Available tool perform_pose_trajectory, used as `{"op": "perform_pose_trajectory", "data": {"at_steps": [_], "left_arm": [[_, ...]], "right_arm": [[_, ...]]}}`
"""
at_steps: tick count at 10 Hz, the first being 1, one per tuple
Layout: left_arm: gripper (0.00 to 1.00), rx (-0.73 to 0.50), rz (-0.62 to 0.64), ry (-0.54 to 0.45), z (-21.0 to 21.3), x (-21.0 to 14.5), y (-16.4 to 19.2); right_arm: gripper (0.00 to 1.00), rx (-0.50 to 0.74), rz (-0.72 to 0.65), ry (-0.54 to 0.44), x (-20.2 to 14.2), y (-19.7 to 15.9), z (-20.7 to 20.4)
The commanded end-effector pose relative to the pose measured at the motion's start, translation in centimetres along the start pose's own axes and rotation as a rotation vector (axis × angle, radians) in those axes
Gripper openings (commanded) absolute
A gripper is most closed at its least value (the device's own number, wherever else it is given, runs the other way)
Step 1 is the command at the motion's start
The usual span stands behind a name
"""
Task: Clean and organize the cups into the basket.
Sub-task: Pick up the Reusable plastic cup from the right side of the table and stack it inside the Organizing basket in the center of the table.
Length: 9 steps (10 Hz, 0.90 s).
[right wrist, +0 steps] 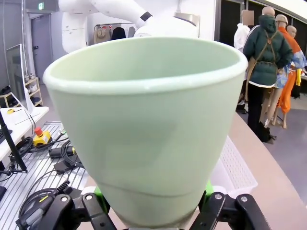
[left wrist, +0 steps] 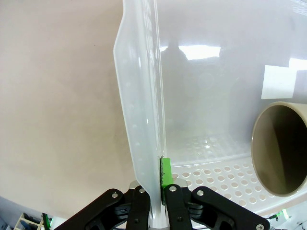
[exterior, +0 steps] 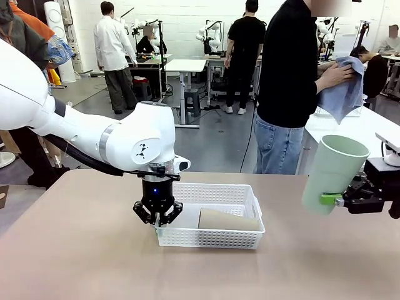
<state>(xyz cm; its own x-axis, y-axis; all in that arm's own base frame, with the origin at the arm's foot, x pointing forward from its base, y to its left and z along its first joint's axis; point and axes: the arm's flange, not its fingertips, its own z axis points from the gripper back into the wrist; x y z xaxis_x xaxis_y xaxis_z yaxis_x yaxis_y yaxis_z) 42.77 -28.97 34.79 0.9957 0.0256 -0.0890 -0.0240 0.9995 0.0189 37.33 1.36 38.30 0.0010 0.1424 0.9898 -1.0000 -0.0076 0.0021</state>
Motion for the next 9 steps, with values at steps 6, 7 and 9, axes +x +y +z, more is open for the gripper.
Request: {"op": "perform_pose_trajectory", "data": {"at_steps": [6, 7, 9], "left_arm": [[0.0, 0.004, -0.001, -0.001, -0.1, -0.2, 0.1], [0.0, 0.004, -0.001, -0.001, -0.1, -0.2, 0.1], [0.0, 0.004, -0.001, -0.001, -0.1, -0.2, 0.1]], "right_arm": [[0.81, -0.085, 0.141, 0.398, 8.3, 3.2, -5.3], [0.81, -0.083, 0.118, 0.467, 11.3, 2.7, -7.0], [0.81, -0.06, 0.024, 0.685, 15.5, 0.9, -11.7]]}}
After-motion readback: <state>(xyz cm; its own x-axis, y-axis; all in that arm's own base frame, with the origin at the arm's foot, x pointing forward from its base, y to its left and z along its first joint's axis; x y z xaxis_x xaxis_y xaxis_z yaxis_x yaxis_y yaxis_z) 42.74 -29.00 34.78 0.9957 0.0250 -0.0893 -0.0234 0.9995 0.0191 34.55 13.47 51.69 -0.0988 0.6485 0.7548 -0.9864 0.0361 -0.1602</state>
